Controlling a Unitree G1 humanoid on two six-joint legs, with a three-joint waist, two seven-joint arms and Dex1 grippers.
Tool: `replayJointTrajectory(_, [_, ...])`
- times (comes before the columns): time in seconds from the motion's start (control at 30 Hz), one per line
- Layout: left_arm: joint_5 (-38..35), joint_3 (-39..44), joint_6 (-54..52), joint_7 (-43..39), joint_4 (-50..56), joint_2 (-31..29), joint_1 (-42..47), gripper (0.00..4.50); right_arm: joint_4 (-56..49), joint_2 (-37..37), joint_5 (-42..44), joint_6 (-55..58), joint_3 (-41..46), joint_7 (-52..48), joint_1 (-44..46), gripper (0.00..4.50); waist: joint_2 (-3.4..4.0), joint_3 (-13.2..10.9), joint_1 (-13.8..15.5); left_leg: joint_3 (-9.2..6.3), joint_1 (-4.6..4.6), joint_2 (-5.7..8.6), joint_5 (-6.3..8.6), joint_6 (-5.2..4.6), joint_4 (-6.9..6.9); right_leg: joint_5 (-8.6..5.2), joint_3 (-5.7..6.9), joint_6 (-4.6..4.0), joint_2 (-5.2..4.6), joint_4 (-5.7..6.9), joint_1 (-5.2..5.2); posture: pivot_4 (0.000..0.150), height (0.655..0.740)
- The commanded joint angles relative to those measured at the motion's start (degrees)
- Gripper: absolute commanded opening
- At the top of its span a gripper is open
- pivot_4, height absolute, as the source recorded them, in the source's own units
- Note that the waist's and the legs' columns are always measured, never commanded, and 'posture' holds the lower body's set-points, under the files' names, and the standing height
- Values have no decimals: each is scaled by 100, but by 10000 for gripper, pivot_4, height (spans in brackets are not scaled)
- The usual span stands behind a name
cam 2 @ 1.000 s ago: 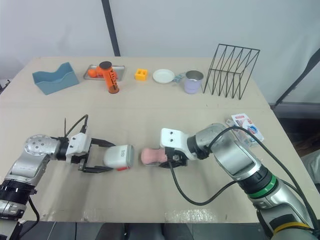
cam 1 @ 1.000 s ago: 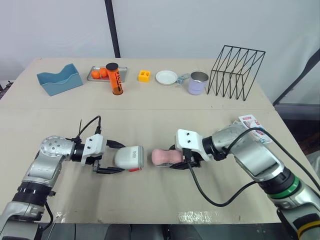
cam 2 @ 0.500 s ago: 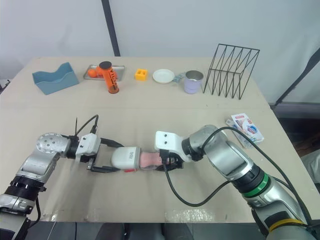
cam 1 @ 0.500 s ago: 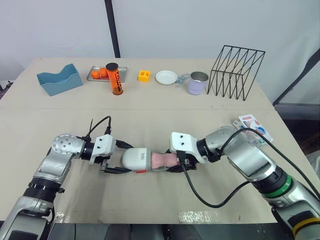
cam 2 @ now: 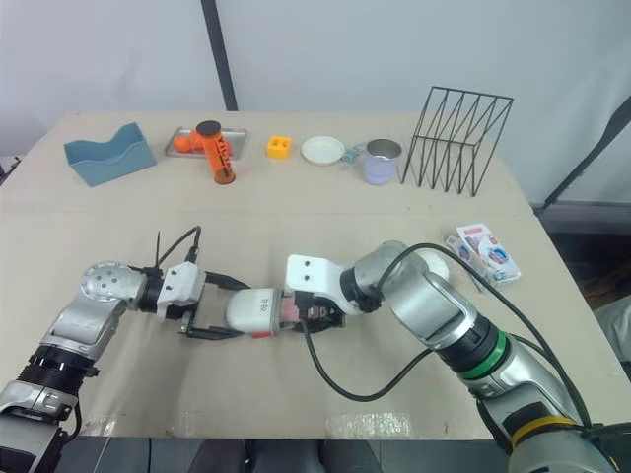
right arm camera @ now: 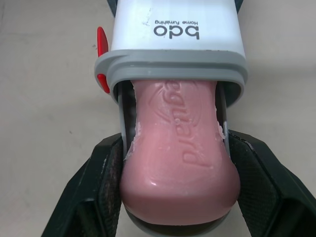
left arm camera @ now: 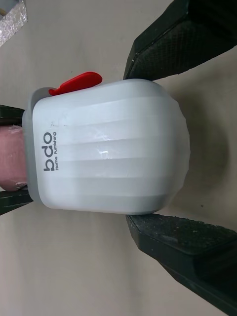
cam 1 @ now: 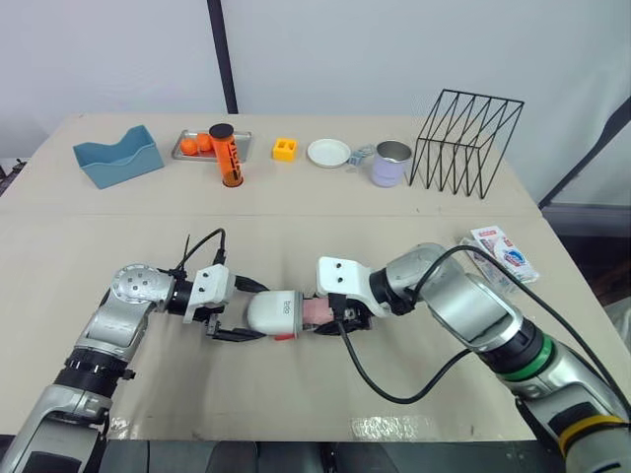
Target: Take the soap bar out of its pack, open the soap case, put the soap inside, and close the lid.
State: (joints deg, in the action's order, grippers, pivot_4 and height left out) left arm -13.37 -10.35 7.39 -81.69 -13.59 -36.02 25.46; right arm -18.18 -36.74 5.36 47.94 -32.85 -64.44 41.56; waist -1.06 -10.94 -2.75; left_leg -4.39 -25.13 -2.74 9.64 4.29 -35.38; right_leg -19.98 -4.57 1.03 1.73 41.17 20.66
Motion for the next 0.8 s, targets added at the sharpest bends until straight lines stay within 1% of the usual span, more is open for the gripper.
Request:
replayJointTrajectory(0.03, [31, 26, 72, 96, 10, 39, 124, 35512, -110, 84, 33, -5, -5, -6, 174, 25223, 0, 0, 0, 0, 0, 0, 0, 0, 0, 0, 0, 0, 0, 0, 0, 1500, 7400])
replayJointTrajectory(0.47, [242, -107, 127, 163, -20, 114, 164, 35512, 29, 65, 27, 110, -13, -37, 286, 25223, 0, 0, 0, -2, 0, 1, 0, 0, 0, 0, 1, 0, 0, 0, 0, 1500, 7400])
replayJointTrajectory(0.5, [252, -112, 128, 162, -27, 109, 169, 35512, 14, 44, 27, 111, -6, -46, 270, 35671, 0, 0, 0, -2, 0, 1, 0, 1, 0, 0, 1, 0, 0, 0, 0, 1500, 7400])
replayJointTrajectory(0.53, [260, -117, 127, 163, -31, 104, 172, 35512, -2, 26, 29, 109, 2, -51, 253, 38401, 0, 0, 0, -2, 0, 1, 0, 0, 0, 0, 1, 0, 0, 0, 0, 1500, 7400])
replayJointTrajectory(0.57, [269, -122, 126, 161, -40, 100, 179, 35512, -13, 8, 32, 110, 13, -52, 237, 43636, 0, 0, 0, -2, 0, 1, 0, 0, 0, 0, 2, 0, 0, 0, 0, 1500, 7400])
replayJointTrajectory(0.63, [301, -132, 121, 151, -72, 96, 199, 35512, -36, -49, 44, 102, 42, -55, 206, 44531, 0, 0, 0, -3, 0, 1, 0, 0, 0, 0, 2, 0, 0, 0, 0, 1500, 7400])
replayJointTrajectory(0.8, [359, -155, 142, 139, -142, 104, 242, 35512, -78, -202, 104, 71, 152, -59, 125, 44531, 0, 0, 0, -3, 0, 1, 0, 1, 0, 0, 2, 0, 0, 0, -1, 1500, 7400])
